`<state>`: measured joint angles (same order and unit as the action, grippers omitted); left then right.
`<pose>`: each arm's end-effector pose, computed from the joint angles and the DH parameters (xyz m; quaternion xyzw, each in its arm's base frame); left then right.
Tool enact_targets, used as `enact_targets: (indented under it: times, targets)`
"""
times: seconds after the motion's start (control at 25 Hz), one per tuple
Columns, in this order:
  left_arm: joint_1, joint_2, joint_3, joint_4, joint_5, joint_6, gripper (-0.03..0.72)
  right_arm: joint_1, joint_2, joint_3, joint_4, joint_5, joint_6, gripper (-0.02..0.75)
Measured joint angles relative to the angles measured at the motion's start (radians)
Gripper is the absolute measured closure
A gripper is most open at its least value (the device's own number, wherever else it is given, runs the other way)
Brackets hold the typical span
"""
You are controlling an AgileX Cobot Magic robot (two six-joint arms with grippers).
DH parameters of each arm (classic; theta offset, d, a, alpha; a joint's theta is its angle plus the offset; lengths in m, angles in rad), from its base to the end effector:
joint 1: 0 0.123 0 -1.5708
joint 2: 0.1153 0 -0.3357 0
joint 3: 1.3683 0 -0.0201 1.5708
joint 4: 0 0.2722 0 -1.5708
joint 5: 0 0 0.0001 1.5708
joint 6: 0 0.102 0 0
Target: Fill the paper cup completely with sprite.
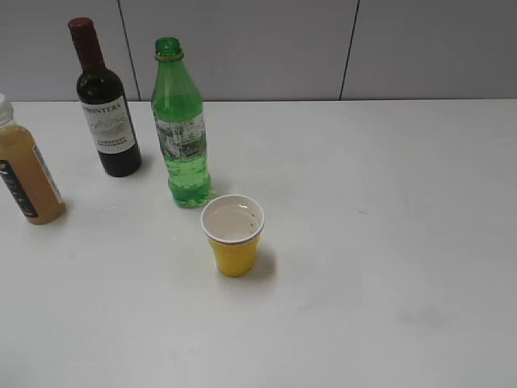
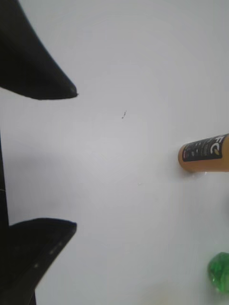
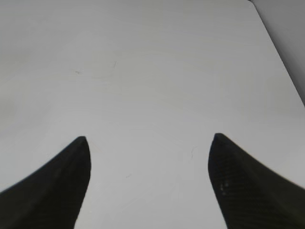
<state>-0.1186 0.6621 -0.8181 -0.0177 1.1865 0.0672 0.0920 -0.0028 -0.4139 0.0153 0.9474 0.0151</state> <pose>0.0791 -0.0111 0.3609 0.0876 0.9471 -0.0168 0.3083 -0.0129 0.0001 0.2659 -0.0320 0.8447 0.0362 0.5331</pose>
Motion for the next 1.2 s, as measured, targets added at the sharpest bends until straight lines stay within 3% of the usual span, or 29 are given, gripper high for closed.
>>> enact_targets:
  times: [0.6,1.2]
  targets:
    - [0.000,-0.472,0.267,0.002,-0.063,-0.016,0.099,0.000,0.000,0.000,0.000,0.000,0.001,0.144]
    - [0.000,-0.667,0.315,0.002,-0.142,-0.018,0.099,0.000,0.000,0.000,0.001,0.000,0.000,0.144]
